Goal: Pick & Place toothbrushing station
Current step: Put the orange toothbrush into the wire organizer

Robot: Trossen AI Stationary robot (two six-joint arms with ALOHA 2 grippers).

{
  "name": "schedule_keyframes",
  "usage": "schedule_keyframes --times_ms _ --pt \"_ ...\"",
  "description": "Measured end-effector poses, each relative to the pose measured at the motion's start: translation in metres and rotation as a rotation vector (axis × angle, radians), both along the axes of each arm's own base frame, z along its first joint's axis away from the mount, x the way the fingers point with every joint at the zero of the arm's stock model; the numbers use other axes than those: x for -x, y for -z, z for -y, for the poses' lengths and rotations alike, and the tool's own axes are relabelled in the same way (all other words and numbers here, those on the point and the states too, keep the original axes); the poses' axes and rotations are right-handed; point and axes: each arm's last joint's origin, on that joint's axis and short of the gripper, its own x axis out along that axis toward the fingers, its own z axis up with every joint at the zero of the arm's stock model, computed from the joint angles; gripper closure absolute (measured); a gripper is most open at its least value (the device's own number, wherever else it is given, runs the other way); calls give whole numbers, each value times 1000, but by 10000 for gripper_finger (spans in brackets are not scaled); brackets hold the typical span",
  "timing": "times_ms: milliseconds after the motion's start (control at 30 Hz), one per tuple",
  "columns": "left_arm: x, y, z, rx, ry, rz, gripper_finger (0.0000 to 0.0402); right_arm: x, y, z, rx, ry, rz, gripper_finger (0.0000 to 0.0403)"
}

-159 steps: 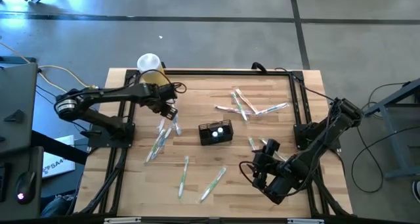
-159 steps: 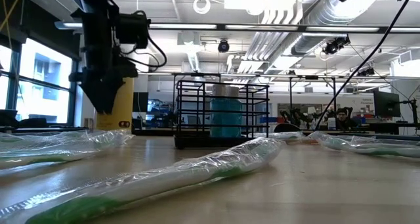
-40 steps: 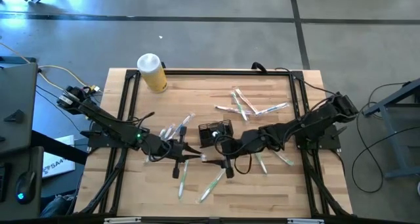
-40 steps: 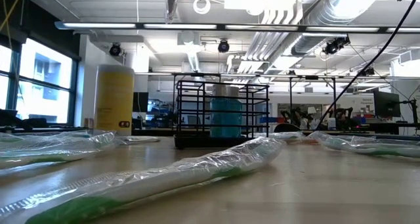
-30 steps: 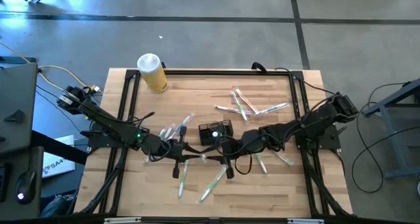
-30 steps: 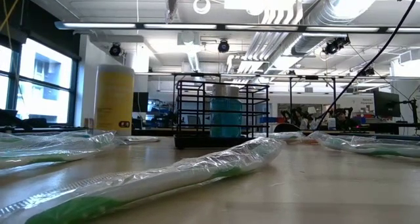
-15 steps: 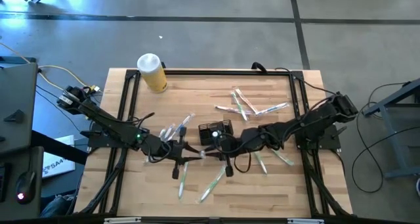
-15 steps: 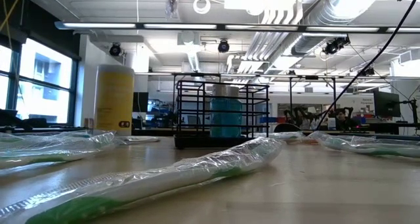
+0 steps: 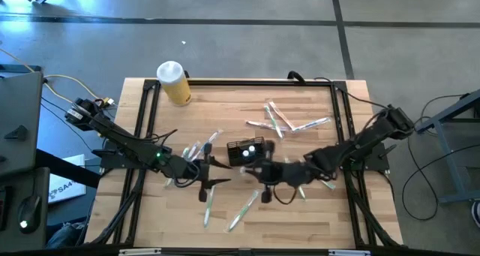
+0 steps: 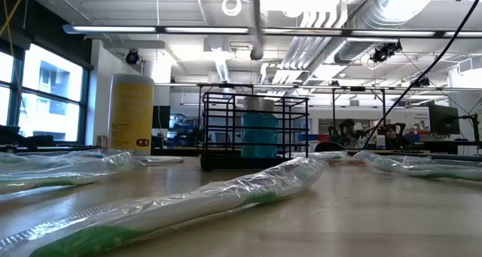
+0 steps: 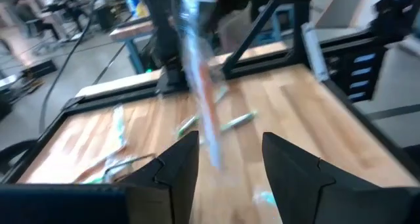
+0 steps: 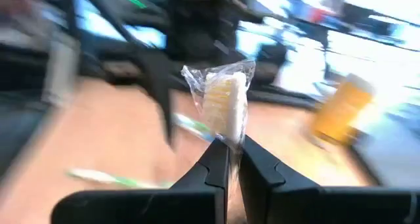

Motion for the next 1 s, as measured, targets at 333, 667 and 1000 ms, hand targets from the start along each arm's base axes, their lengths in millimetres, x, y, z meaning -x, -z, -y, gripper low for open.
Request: schedule_keyframes --times_ms 333,667,1000 --pt "1 4 -2 -7 -42 -40 239 55 -17 -6 67 282 55 393" --pt "1 6 -2 -12 -44 -55 239 75 12 38 -40 311 209 392" --pt "2 8 -2 -23 -46 -72 239 57 47 89 -46 276 268 392"
